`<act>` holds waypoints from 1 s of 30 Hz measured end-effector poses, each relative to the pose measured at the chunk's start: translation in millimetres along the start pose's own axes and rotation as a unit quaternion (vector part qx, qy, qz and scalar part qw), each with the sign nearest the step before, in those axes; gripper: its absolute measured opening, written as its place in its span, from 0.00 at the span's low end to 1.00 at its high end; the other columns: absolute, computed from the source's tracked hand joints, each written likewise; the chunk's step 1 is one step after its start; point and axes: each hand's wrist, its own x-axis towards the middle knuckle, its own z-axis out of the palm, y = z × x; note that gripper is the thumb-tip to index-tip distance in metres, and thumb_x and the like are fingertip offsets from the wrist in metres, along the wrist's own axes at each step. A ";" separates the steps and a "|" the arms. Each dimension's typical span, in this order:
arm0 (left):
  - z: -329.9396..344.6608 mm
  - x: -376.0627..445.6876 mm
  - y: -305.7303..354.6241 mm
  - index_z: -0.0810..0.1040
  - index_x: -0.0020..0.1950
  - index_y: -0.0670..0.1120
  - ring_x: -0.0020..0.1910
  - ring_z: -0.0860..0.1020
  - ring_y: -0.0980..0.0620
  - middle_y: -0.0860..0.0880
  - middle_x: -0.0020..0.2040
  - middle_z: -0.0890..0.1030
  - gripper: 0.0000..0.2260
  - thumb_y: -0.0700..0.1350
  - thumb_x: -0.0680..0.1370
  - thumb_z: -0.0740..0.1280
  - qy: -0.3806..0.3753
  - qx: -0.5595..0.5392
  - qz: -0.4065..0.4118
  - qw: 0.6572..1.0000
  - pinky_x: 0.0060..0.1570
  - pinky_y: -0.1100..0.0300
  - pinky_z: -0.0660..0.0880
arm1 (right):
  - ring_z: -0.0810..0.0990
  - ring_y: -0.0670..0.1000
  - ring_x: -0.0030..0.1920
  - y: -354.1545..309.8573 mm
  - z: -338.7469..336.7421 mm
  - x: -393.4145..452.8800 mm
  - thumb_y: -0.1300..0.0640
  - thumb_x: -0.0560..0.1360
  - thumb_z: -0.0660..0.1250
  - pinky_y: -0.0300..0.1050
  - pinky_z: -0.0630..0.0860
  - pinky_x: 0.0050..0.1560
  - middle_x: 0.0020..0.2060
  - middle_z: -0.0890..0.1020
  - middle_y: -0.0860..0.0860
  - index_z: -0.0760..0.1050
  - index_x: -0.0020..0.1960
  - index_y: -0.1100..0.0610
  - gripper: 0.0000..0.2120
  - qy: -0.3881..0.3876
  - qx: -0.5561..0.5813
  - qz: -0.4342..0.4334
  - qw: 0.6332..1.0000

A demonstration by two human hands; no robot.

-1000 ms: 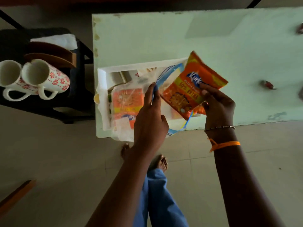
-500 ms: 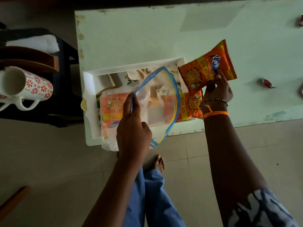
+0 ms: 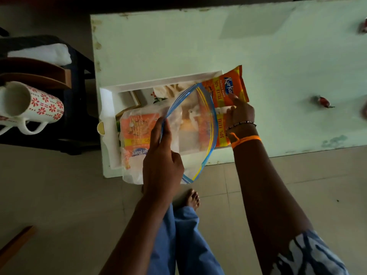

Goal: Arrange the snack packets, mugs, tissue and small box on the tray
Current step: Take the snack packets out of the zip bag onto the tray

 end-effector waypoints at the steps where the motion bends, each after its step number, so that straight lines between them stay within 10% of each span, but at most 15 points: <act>1: 1.5 -2.1 -3.0 0.56 0.75 0.47 0.58 0.47 0.76 0.53 0.77 0.56 0.34 0.29 0.71 0.60 0.008 0.002 -0.003 1.000 0.52 0.74 0.59 | 0.78 0.46 0.39 1.2 -0.4 -2.7 0.65 0.76 0.59 0.28 0.73 0.33 0.64 0.75 0.61 0.71 0.63 0.65 0.16 0.003 -0.027 -0.011 1.000; 6: -1.7 -12.5 -1.4 0.58 0.74 0.45 0.58 0.48 0.76 0.52 0.76 0.57 0.34 0.27 0.69 0.59 0.031 -0.012 0.017 0.999 0.53 0.82 0.58 | 0.79 0.55 0.49 13.5 5.0 -63.0 0.71 0.71 0.60 0.35 0.73 0.48 0.50 0.81 0.62 0.80 0.47 0.64 0.12 -0.012 -0.225 -0.247 0.942; 14: -37.5 -37.3 0.8 0.63 0.72 0.41 0.70 0.53 0.64 0.51 0.72 0.59 0.32 0.26 0.67 0.59 0.125 -0.019 0.076 0.989 0.62 0.82 0.55 | 0.70 0.62 0.65 55.5 68.2 -84.3 0.62 0.74 0.62 0.46 0.64 0.65 0.64 0.71 0.64 0.62 0.69 0.59 0.25 -0.392 -0.549 -0.156 0.722; 17: -58.4 -54.6 1.1 0.64 0.70 0.38 0.72 0.59 0.54 0.47 0.72 0.61 0.31 0.25 0.68 0.59 0.156 -0.025 0.079 0.984 0.62 0.80 0.58 | 0.71 0.56 0.57 58.2 93.4 -92.8 0.68 0.75 0.59 0.39 0.65 0.68 0.50 0.76 0.59 0.68 0.62 0.64 0.15 -0.446 -0.498 -0.157 0.727; 21: -88.7 -79.8 -2.8 0.64 0.70 0.39 0.72 0.64 0.48 0.43 0.72 0.65 0.30 0.27 0.69 0.58 0.185 -0.034 0.063 0.980 0.60 0.67 0.71 | 0.69 0.60 0.67 76.8 125.3 -105.0 0.57 0.76 0.59 0.47 0.64 0.67 0.67 0.71 0.62 0.68 0.66 0.63 0.19 -0.418 -0.596 -0.165 0.665; 30: -130.3 -113.9 -20.6 0.69 0.67 0.38 0.65 0.72 0.50 0.41 0.68 0.71 0.29 0.26 0.66 0.59 0.231 -0.011 0.032 0.972 0.53 0.75 0.71 | 0.76 0.62 0.61 101.7 153.9 -168.9 0.58 0.75 0.60 0.51 0.73 0.58 0.61 0.78 0.61 0.72 0.61 0.60 0.16 -0.290 -0.470 -0.174 0.815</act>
